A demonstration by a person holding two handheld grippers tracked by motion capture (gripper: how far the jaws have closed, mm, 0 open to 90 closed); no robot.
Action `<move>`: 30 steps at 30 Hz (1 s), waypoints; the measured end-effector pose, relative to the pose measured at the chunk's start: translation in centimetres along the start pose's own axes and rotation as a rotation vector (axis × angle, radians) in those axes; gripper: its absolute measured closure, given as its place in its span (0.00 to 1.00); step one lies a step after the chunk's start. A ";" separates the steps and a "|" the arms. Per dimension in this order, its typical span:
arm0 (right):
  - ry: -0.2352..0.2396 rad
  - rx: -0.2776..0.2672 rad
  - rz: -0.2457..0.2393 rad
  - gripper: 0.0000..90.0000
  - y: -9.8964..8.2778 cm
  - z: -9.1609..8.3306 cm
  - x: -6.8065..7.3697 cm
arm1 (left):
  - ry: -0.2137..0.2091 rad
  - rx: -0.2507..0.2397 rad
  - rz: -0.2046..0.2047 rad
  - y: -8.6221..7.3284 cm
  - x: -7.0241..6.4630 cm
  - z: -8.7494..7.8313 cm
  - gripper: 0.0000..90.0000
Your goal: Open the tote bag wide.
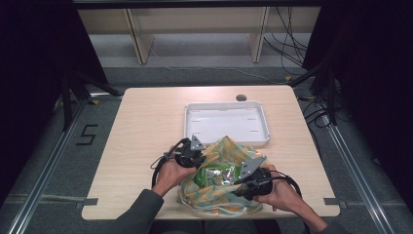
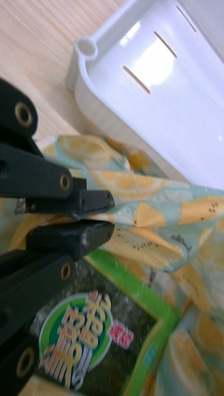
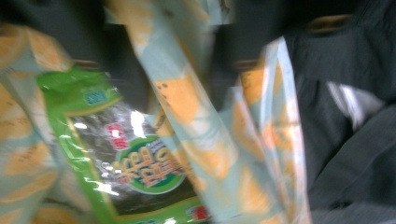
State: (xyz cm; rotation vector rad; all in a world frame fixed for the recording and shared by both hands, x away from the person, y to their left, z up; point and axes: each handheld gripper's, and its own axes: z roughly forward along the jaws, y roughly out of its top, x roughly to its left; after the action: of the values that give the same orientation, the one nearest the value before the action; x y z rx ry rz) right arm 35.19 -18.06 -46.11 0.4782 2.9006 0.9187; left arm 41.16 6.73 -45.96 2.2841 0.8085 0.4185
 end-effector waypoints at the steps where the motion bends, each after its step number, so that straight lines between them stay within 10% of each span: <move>1: 0.003 0.004 -0.009 0.86 0.0 0.0 0.0 | 0.006 0.012 0.002 -0.1 0.5 0.1 0.95; 6: 0.069 0.053 -0.039 1.00 -0.7 -0.2 1.0 | 0.044 0.054 -0.065 -1.4 3.1 0.7 0.98; 18: 0.116 0.162 -0.071 0.96 -2.0 1.7 2.9 | 0.041 0.112 -0.124 -3.6 5.1 2.0 0.93; 24: 0.067 0.012 -0.007 0.58 -0.7 -1.4 2.8 | 0.025 0.015 -0.125 -1.7 3.6 -1.5 0.50; 30: -0.042 -0.178 0.016 0.48 0.9 -5.4 2.2 | -0.014 -0.057 -0.074 -0.1 1.1 -6.0 0.41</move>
State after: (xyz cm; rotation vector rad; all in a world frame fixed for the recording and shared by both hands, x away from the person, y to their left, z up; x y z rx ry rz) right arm 32.50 -19.65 -41.10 0.5009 2.7483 1.1419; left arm 39.04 10.46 -41.65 2.1950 0.8608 0.3859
